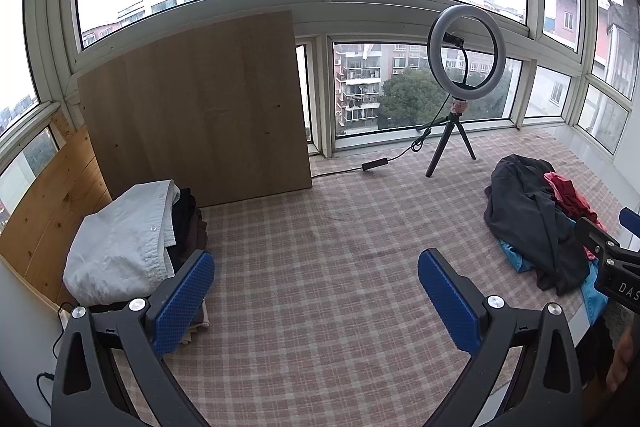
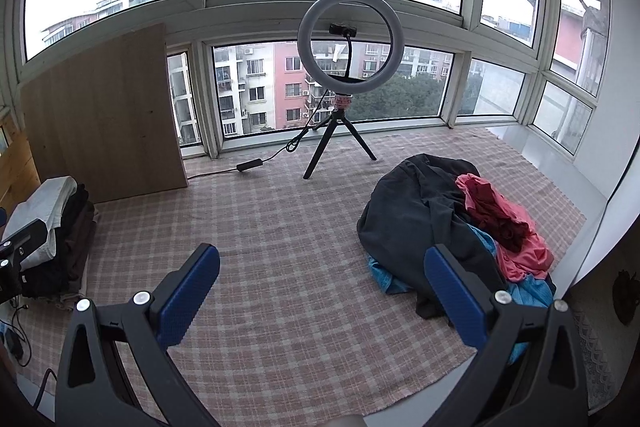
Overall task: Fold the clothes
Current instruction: 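Carry both tools toward the heap of garments on the plaid cloth, then grasp the dark-red garment in the heap with the right gripper and lift, then lay the dark-red garment on the open cloth and release the right gripper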
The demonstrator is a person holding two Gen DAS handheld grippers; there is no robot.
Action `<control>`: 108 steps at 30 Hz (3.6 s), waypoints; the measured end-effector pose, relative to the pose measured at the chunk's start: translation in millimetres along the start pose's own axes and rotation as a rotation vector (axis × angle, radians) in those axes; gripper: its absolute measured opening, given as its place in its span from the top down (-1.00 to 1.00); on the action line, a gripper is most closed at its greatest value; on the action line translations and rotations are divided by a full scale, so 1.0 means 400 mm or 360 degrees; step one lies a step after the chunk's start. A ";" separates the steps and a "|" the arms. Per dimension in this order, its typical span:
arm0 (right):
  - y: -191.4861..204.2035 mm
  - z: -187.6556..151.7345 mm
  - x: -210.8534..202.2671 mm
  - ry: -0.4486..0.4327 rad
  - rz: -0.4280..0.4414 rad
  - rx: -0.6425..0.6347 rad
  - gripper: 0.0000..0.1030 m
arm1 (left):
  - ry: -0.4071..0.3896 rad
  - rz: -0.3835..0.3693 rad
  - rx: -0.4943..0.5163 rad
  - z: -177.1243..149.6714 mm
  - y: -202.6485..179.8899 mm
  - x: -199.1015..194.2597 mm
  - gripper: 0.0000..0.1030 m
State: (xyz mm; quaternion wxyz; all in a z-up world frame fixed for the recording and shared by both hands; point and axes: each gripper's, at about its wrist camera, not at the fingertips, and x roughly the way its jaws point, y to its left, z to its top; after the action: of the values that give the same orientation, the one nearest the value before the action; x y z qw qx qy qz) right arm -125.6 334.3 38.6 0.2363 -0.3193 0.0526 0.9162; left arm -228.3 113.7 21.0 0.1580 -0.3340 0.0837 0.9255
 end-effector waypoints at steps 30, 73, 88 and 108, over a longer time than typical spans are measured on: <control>-0.255 -0.054 0.022 -0.0018 -0.0115 0.0382 -1.00 | -0.0012 -0.0348 0.0058 0.034 -0.026 0.130 -0.99; -1.027 0.020 0.705 0.0437 0.0426 0.0126 0.19 | 0.0222 0.0047 -0.0035 0.132 -0.478 0.274 -0.95; -0.934 0.092 0.823 0.0457 0.0469 0.0046 0.87 | 0.0206 0.0132 -0.0037 0.118 -0.417 0.235 -0.96; -0.338 0.436 0.059 -0.0337 0.1075 -0.0239 0.90 | -0.0132 0.0199 -0.0126 0.084 0.125 0.041 -0.96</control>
State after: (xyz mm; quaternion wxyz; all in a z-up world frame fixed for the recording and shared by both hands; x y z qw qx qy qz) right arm -176.2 506.1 169.4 -0.0997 -0.2037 0.0629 0.9719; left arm -277.3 79.7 38.6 0.0900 -0.2955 0.0611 0.9491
